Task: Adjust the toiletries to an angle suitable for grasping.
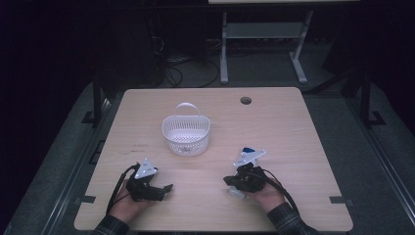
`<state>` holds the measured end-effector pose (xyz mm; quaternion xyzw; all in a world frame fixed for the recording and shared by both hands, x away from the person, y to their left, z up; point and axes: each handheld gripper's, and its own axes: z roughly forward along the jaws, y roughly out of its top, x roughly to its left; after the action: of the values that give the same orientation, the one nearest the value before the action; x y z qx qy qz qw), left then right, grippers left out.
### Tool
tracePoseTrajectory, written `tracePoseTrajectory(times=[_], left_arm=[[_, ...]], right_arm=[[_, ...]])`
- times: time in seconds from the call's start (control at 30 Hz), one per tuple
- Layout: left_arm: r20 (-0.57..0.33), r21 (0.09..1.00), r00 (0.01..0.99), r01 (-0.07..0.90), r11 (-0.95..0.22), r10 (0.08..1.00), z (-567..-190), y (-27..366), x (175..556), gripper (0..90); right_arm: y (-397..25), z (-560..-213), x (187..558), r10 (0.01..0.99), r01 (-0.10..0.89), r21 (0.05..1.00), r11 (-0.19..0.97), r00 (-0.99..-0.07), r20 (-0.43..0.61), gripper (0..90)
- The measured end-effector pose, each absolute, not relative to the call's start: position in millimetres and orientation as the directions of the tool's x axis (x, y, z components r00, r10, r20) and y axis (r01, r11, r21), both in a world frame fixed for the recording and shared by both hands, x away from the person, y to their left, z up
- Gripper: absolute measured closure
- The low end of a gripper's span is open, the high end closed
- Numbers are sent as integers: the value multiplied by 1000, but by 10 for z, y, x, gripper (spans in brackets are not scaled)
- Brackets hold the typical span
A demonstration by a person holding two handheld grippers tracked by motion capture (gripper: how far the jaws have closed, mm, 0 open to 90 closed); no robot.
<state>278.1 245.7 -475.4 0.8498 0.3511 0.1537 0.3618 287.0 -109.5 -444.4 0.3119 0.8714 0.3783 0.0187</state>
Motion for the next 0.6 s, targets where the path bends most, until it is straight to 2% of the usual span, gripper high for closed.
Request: tracePoseTrajectory(times=[0.6], left_arm=[[7,723,706,486,-492,708,-4753,2457,2777,125]], right_arm=[[-1152,-4490,2792,561,540,640,547,-804,199,895]])
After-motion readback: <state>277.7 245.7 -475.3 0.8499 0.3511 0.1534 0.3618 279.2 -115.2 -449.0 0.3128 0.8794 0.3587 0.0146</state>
